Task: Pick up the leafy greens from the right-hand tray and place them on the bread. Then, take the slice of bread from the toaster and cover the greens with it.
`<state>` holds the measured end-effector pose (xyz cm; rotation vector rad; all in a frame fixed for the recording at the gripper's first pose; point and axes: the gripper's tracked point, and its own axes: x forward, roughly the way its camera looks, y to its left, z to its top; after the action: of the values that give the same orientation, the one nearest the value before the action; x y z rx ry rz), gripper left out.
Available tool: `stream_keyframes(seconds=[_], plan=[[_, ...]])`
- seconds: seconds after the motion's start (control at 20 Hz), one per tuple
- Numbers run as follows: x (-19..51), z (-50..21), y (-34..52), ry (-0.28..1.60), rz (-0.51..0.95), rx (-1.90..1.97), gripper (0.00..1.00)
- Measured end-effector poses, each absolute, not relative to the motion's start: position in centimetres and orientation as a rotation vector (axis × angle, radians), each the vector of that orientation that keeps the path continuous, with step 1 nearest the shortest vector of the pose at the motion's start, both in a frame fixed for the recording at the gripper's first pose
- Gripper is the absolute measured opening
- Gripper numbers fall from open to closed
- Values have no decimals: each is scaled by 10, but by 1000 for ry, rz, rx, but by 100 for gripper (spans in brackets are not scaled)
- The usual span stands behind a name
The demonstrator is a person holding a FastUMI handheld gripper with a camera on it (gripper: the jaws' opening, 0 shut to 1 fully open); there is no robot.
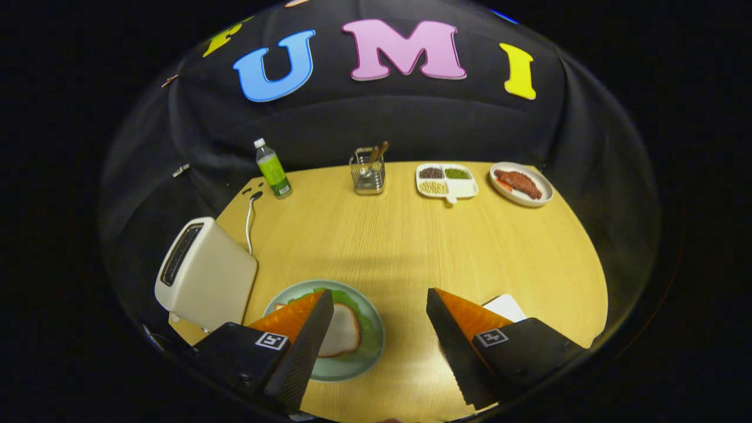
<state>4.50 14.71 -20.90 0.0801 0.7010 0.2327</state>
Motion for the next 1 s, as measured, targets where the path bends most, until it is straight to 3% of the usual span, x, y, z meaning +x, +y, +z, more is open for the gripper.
stream_keyframes(seconds=[0.4,1.0], plan=[[51,-64,121,359,139,117,99],[-5,10,62,66,-84,44,98]])
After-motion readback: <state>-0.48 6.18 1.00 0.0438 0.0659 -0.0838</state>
